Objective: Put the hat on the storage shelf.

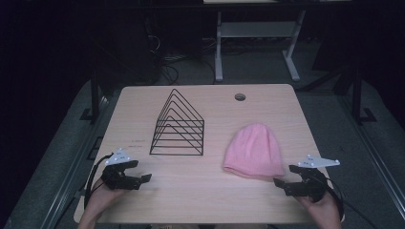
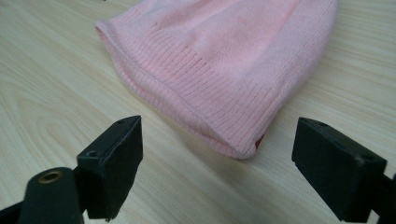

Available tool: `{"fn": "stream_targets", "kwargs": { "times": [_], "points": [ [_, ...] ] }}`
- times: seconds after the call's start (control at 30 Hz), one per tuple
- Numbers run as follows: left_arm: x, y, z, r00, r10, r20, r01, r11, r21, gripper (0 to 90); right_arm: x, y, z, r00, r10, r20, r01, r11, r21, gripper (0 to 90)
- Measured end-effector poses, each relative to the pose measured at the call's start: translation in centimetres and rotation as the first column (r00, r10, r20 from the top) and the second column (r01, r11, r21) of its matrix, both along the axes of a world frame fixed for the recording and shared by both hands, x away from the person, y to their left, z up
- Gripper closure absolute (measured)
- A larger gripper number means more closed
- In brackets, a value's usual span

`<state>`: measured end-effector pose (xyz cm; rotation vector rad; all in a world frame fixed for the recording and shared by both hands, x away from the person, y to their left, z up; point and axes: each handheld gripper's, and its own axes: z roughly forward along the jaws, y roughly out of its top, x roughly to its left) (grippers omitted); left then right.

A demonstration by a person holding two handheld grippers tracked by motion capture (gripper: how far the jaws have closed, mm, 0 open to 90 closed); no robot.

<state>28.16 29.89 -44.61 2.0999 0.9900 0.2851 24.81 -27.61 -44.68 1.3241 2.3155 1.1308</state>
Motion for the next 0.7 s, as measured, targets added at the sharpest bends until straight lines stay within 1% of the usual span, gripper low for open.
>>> {"fn": "stream_targets", "kwargs": {
  "times": [0.17,0.2,0.27,0.3,0.33,0.4,0.43,0.47,0.5,0.53,0.6,0.7],
  "points": [
    [0.1,0.2,0.1,1.0000,0.003,0.005,-0.003,1.0000,-0.004,17.2,0.2,0.0,-0.2,1.0000,0.004,-0.004,-0.004,1.0000,-0.009,15.9],
    [0.1,0.3,0.1,1.0000,-0.003,0.005,0.003,1.0000,0.004,17.2,0.2,0.1,-0.2,1.0000,0.002,-0.007,-0.002,0.9999,-0.011,15.9],
    [0.0,0.2,0.0,1.0000,0.002,0.003,-0.002,1.0000,0.001,17.2,0.2,0.2,-0.3,1.0000,-0.001,-0.006,0.000,0.9999,-0.010,15.9],
    [0.0,0.1,0.0,0.9999,-0.008,0.007,0.008,1.0000,0.001,17.2,0.2,0.3,-0.4,0.9999,-0.001,-0.017,0.001,1.0000,-0.010,15.9],
    [-0.1,0.0,0.0,0.9999,-0.007,0.008,0.007,1.0000,-0.004,17.3,0.3,0.5,-0.4,0.9998,-0.001,-0.019,0.001,1.0000,-0.007,15.9],
    [-0.1,-0.1,0.0,0.9999,-0.009,0.010,0.009,1.0000,-0.003,17.2,0.4,0.6,-0.4,0.9999,0.001,-0.016,-0.002,0.9999,-0.012,15.9],
    [-0.1,-0.1,0.0,0.9999,-0.010,0.010,0.010,0.9999,0.003,17.2,0.6,1.0,-0.2,0.9998,0.005,-0.018,-0.005,0.9999,-0.009,15.9],
    [-0.2,-0.1,0.0,0.9999,-0.014,0.008,0.014,0.9998,0.011,17.3,0.7,1.1,-0.1,0.9999,0.012,-0.009,-0.013,0.9999,-0.010,15.6],
    [-0.3,-0.2,-0.1,1.0000,-0.006,0.007,0.006,1.0000,0.002,17.3,0.8,1.3,0.0,0.9999,0.009,-0.008,-0.009,0.9999,-0.008,15.0],
    [-0.3,-0.2,-0.1,1.0000,-0.006,0.007,0.006,1.0000,0.002,17.2,0.8,1.3,0.0,0.9999,0.009,-0.008,-0.009,0.9999,-0.008,15.0],
    [-0.4,-0.1,-0.1,0.9999,-0.009,0.013,0.009,0.9999,0.009,17.2,1.1,1.8,0.3,0.9996,0.029,-0.007,-0.029,0.9996,-0.007,14.7],
    [-0.4,-0.1,0.0,0.9999,-0.002,0.014,0.002,1.0000,0.004,17.2,1.5,2.0,0.5,0.9993,0.038,-0.002,-0.038,0.9992,-0.008,14.7]
  ]
}}
